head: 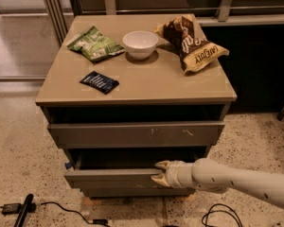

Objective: Open middle drawer

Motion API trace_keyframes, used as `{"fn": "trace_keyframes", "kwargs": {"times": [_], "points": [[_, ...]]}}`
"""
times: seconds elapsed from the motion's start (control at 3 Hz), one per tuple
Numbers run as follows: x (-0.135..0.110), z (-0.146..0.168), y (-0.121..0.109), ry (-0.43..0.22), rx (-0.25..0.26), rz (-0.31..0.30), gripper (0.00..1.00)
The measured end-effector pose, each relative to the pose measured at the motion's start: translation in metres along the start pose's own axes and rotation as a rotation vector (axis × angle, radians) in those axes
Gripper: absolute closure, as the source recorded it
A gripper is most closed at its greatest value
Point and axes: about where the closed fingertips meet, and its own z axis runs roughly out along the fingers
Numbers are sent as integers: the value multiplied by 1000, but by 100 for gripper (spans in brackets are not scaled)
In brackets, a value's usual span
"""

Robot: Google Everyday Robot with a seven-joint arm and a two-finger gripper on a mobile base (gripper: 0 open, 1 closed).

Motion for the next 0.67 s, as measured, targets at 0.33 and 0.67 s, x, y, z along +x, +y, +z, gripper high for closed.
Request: {"fn": "trace_keyframes", "kwargs": {"times": [0.33, 0.67], "points": [[0, 0, 0, 0, 0, 0, 23], [2, -2, 2, 1, -2, 3, 50]]}}
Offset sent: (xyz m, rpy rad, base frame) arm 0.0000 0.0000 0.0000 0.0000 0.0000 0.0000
